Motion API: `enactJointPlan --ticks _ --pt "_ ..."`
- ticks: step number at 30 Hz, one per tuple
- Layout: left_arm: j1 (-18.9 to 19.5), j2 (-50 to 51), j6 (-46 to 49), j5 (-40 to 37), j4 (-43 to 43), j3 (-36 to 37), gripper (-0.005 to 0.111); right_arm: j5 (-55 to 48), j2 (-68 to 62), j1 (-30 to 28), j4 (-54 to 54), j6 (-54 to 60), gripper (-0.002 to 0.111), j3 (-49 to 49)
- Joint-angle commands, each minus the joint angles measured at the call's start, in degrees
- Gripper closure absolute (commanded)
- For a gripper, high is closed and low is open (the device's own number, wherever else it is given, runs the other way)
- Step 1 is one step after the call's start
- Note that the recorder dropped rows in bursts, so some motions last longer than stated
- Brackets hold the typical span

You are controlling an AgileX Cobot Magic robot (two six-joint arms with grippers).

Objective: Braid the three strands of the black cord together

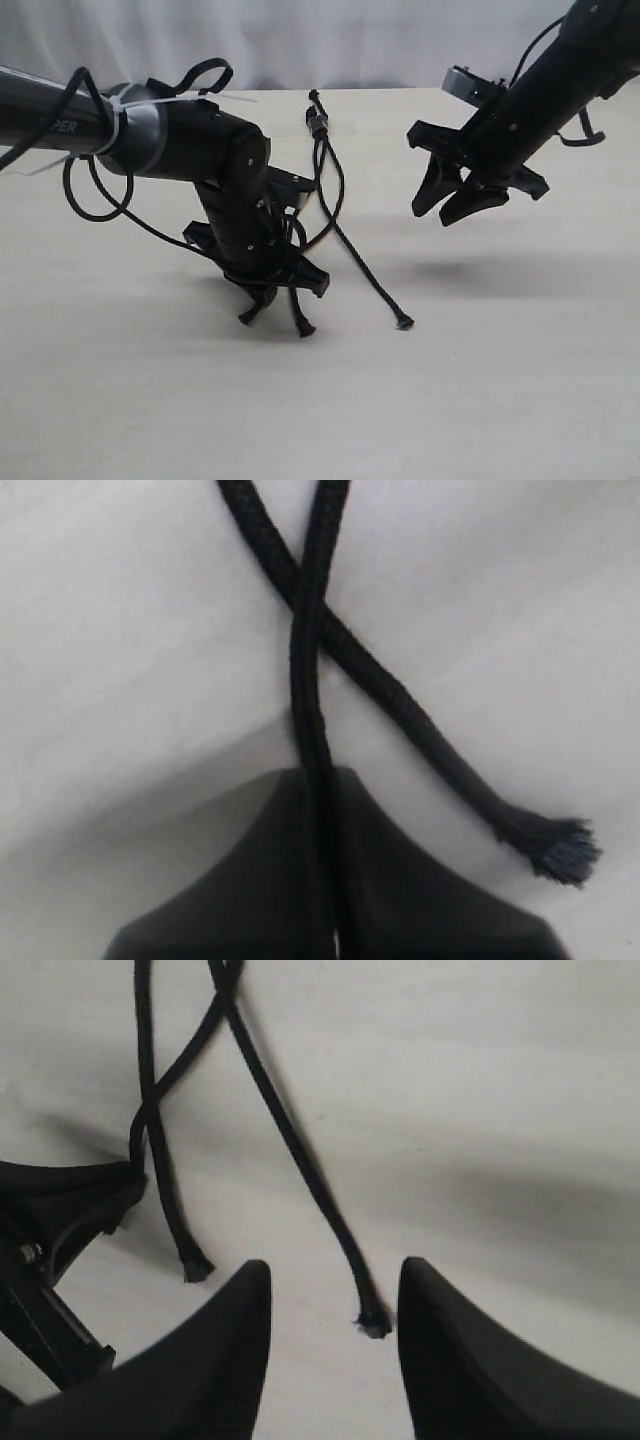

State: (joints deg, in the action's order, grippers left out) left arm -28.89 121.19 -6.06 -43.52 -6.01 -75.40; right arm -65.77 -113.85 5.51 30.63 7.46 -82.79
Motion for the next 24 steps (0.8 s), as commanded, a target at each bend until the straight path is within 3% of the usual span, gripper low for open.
enactJointPlan --ticks 1,7,15,20,24 --pt "-0.13 0.86 0.47 0.97 -2.24 0.06 0.107 3.41 0.67 2.71 0.90 1.32 0.069 2.09" --pt "-0.13 -1.51 3.87 -0.20 -2.07 0.06 0.104 7.36 0.67 7.23 0.42 2.38 0.069 2.65" --pt "0.89 -4.73 4.57 -1.32 -0.30 0.06 0.072 9.08 0.67 8.64 2.16 1.99 0.069 2.65" --pt "1.15 -6.30 4.47 -3.36 2.85 0.06 0.070 9.08 0.67 9.85 2.63 1.99 0.069 2.65" --pt "3.78 -10.40 3.41 -5.71 6.01 0.06 0.071 9.51 0.67 12.04 0.92 1.99 0.069 2.65"
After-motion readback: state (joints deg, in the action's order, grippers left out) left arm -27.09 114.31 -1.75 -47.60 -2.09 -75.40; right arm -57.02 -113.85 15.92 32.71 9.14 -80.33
